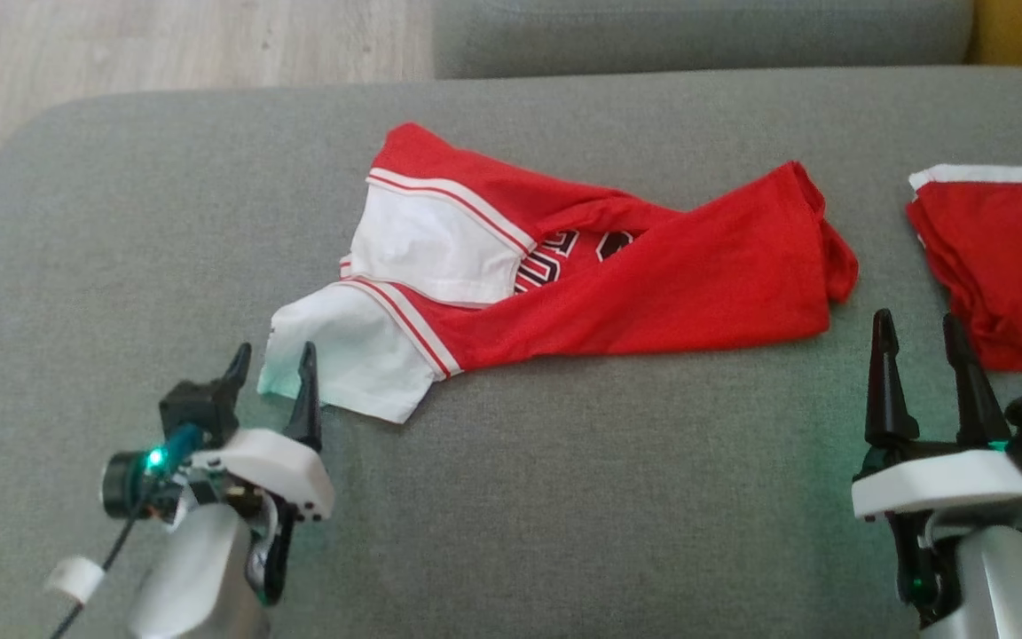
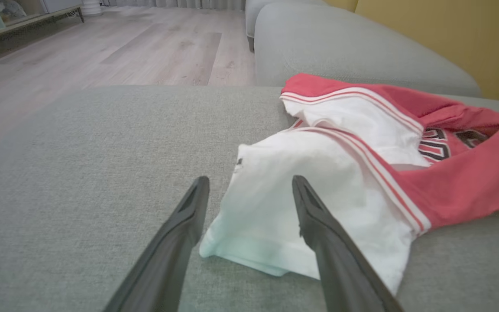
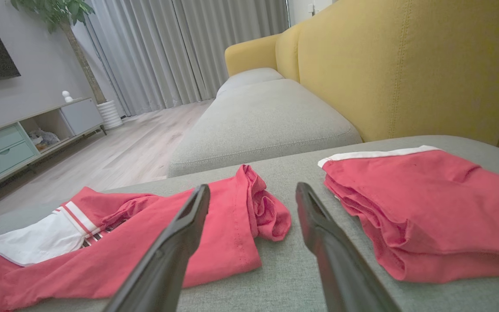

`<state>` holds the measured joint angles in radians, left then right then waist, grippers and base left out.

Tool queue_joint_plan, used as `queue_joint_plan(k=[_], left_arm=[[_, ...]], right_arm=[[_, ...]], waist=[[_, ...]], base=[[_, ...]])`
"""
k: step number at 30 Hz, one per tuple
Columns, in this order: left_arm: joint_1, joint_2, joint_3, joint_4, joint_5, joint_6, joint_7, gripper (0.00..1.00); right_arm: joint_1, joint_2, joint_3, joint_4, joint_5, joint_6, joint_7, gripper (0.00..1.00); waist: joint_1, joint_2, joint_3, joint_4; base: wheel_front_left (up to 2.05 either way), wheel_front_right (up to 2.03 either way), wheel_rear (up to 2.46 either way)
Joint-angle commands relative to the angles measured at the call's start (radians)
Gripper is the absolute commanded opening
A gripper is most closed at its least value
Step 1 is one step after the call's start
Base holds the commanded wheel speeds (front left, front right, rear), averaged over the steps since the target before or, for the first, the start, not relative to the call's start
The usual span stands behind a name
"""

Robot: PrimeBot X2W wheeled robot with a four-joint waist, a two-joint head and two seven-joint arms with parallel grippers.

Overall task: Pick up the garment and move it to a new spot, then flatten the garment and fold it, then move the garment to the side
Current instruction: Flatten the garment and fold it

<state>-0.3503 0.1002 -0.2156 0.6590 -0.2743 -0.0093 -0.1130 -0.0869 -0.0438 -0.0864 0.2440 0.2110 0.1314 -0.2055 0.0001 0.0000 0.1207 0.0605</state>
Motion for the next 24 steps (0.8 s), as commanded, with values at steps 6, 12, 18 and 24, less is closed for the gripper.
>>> queue_joint_plan(k=[6,12,18,24], left_arm=[[-0.122,0.046,0.031,0.088,0.009,0.003,0.04,1.0],[-0.166,0.053,0.02,0.182,0.005,-0.006,0.074,1.0],[-0.176,0.042,-0.005,0.246,0.002,-0.021,0.116,1.0],[-0.18,0.028,-0.023,0.238,-0.004,-0.043,0.083,0.0]], right_arm=[[-0.057,-0.006,0.027,-0.043,0.002,-0.001,-0.001,1.0],[-0.068,-0.006,0.024,-0.041,0.002,-0.001,-0.001,1.0],[-0.075,-0.006,0.015,-0.028,0.0,-0.001,0.0,1.0],[-0.074,-0.006,0.019,-0.001,-0.007,-0.001,0.024,1.0]], waist=[[-0.0001,0.0,0.053,-0.022],[-0.0001,0.0,0.07,-0.029],[-0.0001,0.0,0.061,-0.021],[-0.0001,0.0,0.039,-0.002]], base=[[0.0,0.0,0.0],[0.0,0.0,0.0],[0.0,0.0,0.0],[0.0,0.0,0.0]])
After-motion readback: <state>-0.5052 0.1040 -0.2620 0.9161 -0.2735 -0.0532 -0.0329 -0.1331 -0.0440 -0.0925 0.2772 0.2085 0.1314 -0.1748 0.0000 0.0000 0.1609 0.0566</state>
